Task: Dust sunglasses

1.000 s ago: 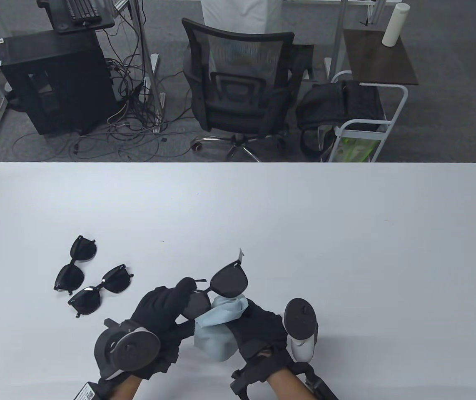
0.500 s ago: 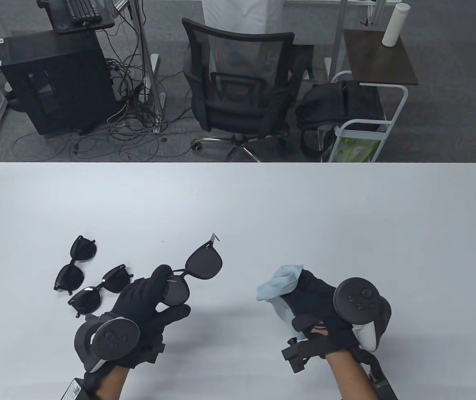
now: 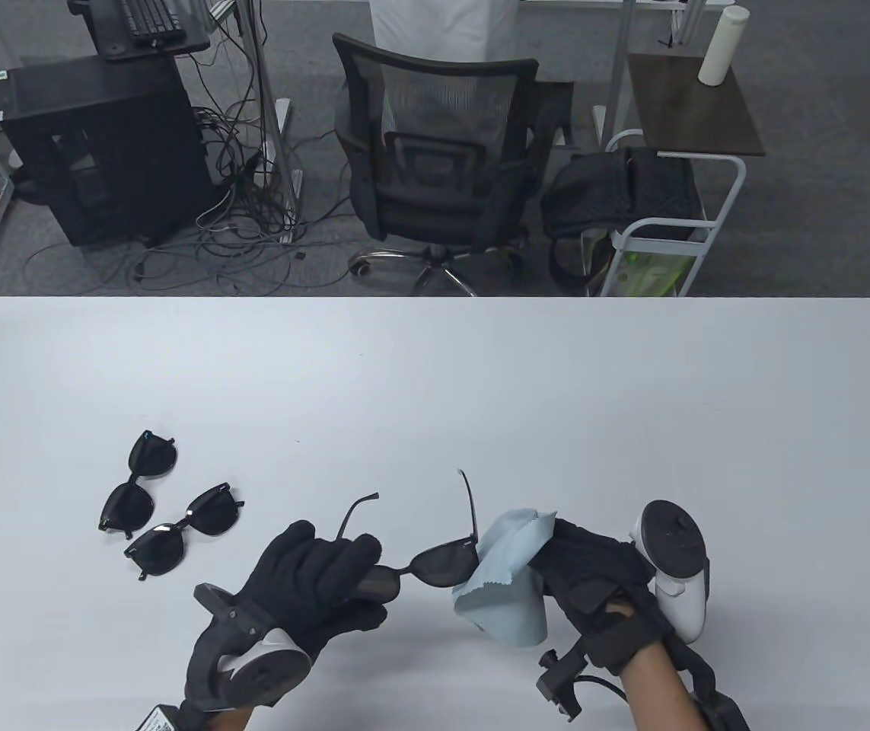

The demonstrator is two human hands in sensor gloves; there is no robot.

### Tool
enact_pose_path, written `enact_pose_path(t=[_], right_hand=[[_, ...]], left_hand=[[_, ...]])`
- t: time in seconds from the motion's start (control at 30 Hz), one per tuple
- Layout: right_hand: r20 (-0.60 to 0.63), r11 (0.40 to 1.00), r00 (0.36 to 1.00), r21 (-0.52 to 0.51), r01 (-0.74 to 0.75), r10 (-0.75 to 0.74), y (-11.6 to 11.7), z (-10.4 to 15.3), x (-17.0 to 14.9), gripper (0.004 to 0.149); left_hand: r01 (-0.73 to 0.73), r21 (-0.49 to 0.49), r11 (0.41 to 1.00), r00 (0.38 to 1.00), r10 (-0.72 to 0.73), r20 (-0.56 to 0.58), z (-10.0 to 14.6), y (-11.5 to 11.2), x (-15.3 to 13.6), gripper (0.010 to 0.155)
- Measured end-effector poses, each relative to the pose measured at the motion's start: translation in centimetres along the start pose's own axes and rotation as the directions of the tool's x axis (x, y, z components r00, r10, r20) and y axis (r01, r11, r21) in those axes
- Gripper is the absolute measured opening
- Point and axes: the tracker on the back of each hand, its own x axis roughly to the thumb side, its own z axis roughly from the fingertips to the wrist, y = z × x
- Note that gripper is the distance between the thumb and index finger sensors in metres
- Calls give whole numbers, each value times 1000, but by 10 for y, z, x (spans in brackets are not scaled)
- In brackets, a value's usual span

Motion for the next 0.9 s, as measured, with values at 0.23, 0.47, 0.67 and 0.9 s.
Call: enact_pose_path(t=[0.23,0.47,0.67,0.9], right_hand=[[-95,988,985,-39,-148,144,14,-12,-1,59],[-34,989,994,-108,-104,101,29,-29,0,50],[120,994,993,-112,11,2,71,-48,-7,48],[247,989,963,-123,-80,108,116,-61,-3,47]], left_hand=[[91,-17,996,995,-91,35,0,-3,5,90],[35,18,999,988,-32,-154,2,-2,-17,106],[-657,250,711,529,671,-520,13,-13,-58,114],[-858,470,205,-15,906,-422,21,-29,-82,97]])
